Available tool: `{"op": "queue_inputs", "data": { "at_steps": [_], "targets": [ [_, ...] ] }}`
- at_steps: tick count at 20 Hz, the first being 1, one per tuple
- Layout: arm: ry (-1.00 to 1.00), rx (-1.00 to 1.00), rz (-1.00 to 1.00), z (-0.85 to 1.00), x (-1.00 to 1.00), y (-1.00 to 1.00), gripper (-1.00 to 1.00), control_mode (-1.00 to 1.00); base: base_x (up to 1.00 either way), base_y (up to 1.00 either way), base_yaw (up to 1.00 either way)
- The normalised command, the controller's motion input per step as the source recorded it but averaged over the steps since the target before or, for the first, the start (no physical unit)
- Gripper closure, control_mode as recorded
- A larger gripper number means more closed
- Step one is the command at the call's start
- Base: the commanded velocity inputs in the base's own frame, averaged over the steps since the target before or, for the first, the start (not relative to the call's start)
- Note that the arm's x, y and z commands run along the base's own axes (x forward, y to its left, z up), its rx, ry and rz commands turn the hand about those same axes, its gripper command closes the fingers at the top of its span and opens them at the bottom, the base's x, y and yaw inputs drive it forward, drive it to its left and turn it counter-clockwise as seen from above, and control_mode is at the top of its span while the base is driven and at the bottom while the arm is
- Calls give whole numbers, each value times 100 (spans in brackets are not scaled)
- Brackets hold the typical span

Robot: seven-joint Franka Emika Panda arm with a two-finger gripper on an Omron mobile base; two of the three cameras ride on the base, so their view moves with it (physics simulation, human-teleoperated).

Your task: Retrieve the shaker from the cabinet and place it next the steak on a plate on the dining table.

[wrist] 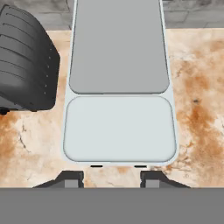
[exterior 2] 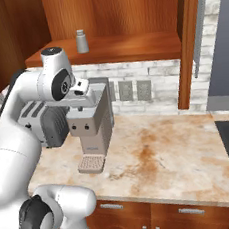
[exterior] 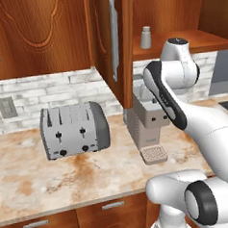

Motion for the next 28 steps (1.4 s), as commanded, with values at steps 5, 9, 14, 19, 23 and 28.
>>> {"op": "queue_inputs", "data": {
  "at_steps": [5, 9, 14, 19, 23, 28],
  "targets": [
    [0, 0, 0, 8, -12, -5, -100, -100, 0, 0, 0],
    [-1, 0, 0, 19, -24, -25, -100, -100, 0, 0, 0],
    [-11, 0, 0, 36, -15, -23, -100, -100, 0, 0, 0],
    [-19, 0, 1, 42, -11, -5, -100, -100, 0, 0, 0],
    [-18, 0, 1, 54, -9, -1, -100, -100, 0, 0, 0],
    [-20, 0, 3, 56, -2, 0, -100, -100, 0, 0, 0]
  ]
}}
